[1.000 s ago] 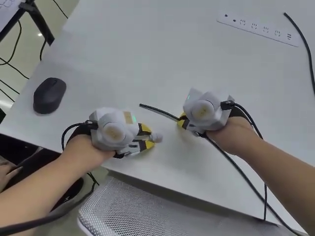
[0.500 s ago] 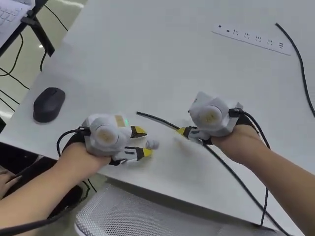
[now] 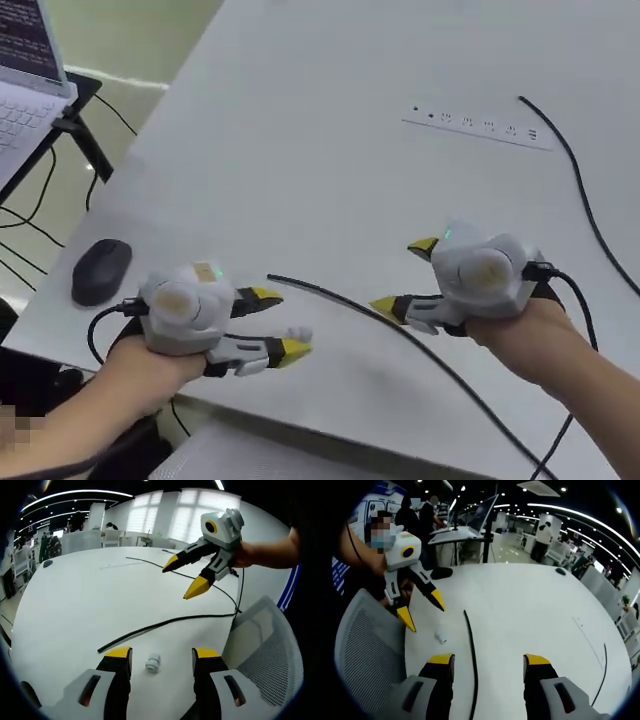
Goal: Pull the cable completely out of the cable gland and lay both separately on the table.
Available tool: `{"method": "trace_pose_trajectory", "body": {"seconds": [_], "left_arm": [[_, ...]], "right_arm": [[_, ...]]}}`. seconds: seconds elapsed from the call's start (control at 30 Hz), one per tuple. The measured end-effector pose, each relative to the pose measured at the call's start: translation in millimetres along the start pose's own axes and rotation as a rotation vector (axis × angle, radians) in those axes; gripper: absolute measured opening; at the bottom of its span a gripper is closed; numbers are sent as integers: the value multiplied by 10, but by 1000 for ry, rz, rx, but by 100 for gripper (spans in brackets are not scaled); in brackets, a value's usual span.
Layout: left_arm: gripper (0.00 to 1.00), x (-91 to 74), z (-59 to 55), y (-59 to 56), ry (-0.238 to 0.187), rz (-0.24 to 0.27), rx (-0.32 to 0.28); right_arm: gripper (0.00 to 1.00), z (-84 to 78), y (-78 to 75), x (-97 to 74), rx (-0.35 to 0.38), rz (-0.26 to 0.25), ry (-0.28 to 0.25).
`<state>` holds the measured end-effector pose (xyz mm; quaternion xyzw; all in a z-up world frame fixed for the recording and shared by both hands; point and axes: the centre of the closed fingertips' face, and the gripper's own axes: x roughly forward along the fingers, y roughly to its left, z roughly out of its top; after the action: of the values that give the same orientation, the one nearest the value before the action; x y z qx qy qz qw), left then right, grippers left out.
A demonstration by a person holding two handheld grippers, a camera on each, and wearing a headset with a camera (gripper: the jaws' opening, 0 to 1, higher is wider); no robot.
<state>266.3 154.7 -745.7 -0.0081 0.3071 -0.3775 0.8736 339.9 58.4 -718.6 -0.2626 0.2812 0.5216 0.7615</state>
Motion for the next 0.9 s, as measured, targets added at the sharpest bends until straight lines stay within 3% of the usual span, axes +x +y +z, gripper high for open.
{"method": "trace_pose_trajectory", "body": {"seconds": [0.3, 0.5, 0.63, 0.9], "left_arm": [[60, -138, 146, -118, -53, 5, -50], [67, -230, 222, -208, -75, 12, -38], [72, -296, 275, -253, -102, 20, -51], [80, -496, 396, -420, -155, 36, -66]], "right_arm": [[61, -156, 10, -415, 53, -24, -53], [67, -160, 53, -746, 148, -43, -154], [72, -212, 68, -921, 200, -51, -186], [80, -500, 179, -1236, 261, -85, -217]]}}
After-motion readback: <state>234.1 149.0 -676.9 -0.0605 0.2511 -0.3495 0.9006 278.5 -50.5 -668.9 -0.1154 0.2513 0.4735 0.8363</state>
